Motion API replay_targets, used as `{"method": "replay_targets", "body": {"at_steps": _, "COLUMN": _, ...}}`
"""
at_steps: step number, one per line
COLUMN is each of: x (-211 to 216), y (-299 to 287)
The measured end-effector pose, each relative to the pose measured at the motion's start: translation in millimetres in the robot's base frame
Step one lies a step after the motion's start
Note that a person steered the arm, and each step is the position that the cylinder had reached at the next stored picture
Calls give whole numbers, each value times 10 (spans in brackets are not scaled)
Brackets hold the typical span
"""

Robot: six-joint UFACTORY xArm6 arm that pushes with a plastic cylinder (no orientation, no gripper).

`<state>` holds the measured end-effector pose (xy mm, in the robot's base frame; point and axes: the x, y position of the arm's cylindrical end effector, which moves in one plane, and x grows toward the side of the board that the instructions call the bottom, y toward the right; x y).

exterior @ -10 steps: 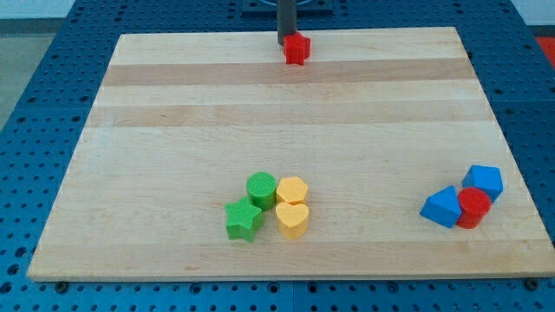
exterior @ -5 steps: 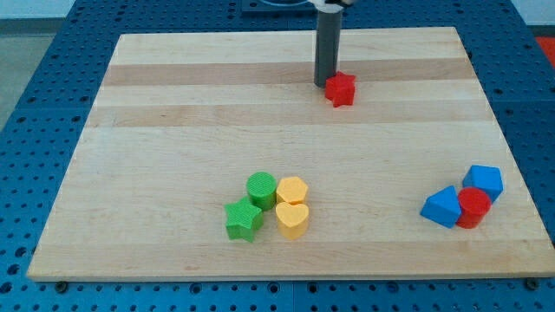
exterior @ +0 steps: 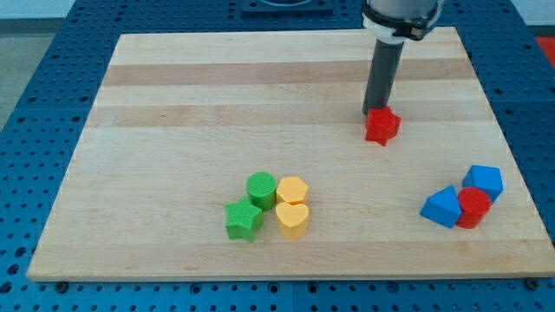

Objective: Place the red star above the blue triangle

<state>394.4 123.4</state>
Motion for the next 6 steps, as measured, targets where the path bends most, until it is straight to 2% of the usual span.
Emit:
{"method": "replay_targets", "body": {"at_steps": 2, "x": 447, "y": -8}}
{"method": "replay_targets", "body": {"at_steps": 6, "x": 902, "y": -100}}
